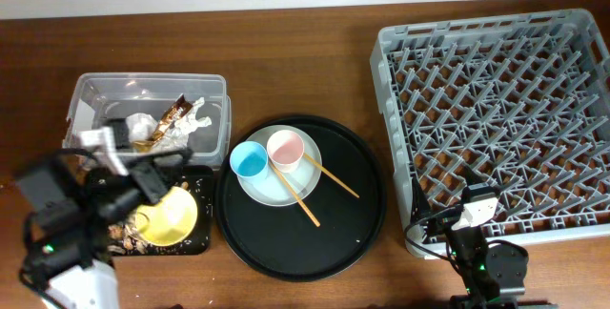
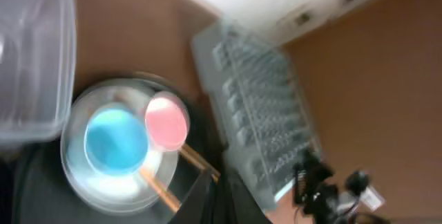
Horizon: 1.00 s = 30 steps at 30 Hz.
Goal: Sort waste into correct bins and load items into the dishwasher rack
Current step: 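Carry the yellow bowl left over the black tray, then tilt the yellow bowl with the left gripper to empty shells onto the black tray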
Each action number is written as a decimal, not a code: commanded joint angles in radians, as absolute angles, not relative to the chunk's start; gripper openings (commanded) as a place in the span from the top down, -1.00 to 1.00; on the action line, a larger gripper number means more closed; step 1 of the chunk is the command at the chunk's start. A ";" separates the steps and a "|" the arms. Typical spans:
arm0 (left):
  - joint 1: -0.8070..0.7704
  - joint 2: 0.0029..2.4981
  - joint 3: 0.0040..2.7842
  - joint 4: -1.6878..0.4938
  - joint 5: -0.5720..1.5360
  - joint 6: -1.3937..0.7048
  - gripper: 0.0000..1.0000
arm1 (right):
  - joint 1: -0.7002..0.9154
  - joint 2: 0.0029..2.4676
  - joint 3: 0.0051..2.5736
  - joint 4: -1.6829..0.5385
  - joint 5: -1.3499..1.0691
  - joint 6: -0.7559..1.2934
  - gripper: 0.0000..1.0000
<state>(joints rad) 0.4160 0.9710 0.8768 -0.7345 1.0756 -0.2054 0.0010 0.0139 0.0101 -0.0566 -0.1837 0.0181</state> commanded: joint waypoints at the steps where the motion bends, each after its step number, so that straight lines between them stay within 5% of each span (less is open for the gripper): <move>1: 0.286 0.923 0.883 -0.849 0.646 -0.229 0.89 | 0.006 0.007 0.006 -0.063 -0.179 0.016 -0.97; 7: 0.231 0.905 0.883 -0.904 0.429 -0.208 0.85 | 0.006 0.007 0.006 -0.063 -0.179 0.016 -0.97; 9: 0.231 0.906 0.883 -0.927 0.323 -0.208 0.43 | 0.006 0.007 0.006 -0.063 -0.179 0.016 -0.97; 11: 0.231 0.914 0.883 -0.957 0.294 -0.208 0.28 | 0.006 0.007 0.006 -0.063 -0.179 0.016 -0.97; 19: 0.232 0.977 0.858 -1.051 -0.058 -0.330 0.10 | 0.006 0.007 0.006 -0.063 -0.179 0.016 -0.97; 21: 0.232 0.993 0.858 -1.047 -0.195 -0.445 -0.17 | 0.006 0.007 0.006 -0.063 -0.179 0.016 -0.97; 30: 0.232 1.099 0.782 -0.909 -0.228 -0.556 -0.18 | 0.006 0.007 0.006 -0.063 -0.179 0.016 -0.97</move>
